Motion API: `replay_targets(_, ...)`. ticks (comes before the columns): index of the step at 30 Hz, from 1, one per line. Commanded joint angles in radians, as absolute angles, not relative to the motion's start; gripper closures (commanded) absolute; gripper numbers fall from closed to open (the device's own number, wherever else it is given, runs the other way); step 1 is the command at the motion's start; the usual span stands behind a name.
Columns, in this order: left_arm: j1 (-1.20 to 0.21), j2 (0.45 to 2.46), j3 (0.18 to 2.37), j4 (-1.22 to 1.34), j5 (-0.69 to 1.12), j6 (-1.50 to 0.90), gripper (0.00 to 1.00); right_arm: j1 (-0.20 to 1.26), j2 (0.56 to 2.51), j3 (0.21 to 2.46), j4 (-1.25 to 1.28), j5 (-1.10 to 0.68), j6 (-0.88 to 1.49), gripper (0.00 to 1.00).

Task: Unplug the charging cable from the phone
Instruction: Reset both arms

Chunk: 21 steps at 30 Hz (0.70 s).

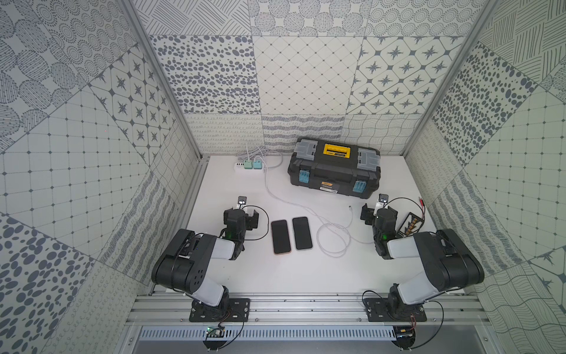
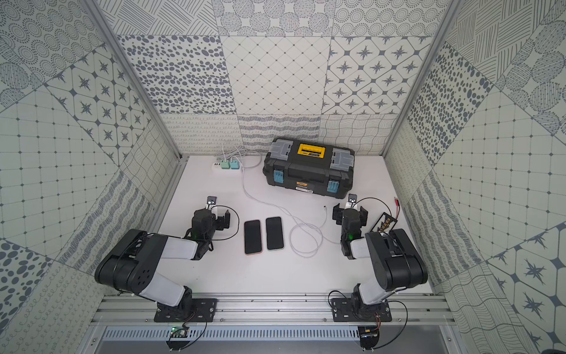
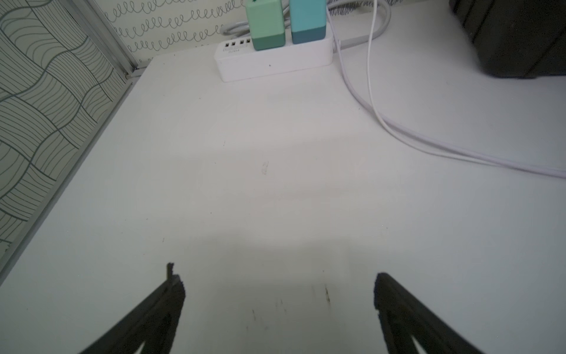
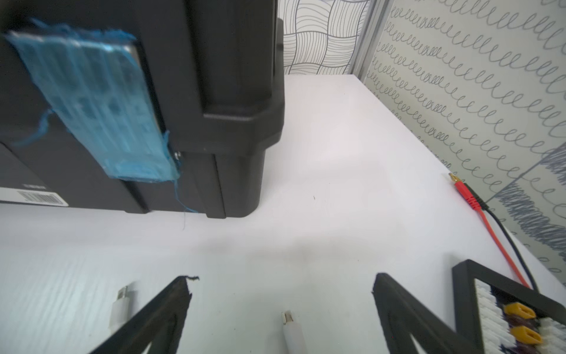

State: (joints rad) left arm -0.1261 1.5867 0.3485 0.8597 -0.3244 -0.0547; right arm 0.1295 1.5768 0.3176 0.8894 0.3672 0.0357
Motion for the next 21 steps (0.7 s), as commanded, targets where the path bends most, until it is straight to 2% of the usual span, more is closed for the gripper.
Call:
replay_targets(1,-0.123,1.594,0.351,1.007,-0.304,-0.024,0.01,0.102,1.556,0.351,0.961,0.266,0.039,0.03)
replay_targets(14,-0.123,1.596,0.357,0.999,-0.301,-0.025,0.01,0.100,1.573,0.368,0.961,0.282,0.045,0.03)
replay_targets(21,-0.096,1.589,0.372,0.957,-0.238,-0.035,0.01,0.100,1.573,0.368,0.960,0.282,0.046,0.03)
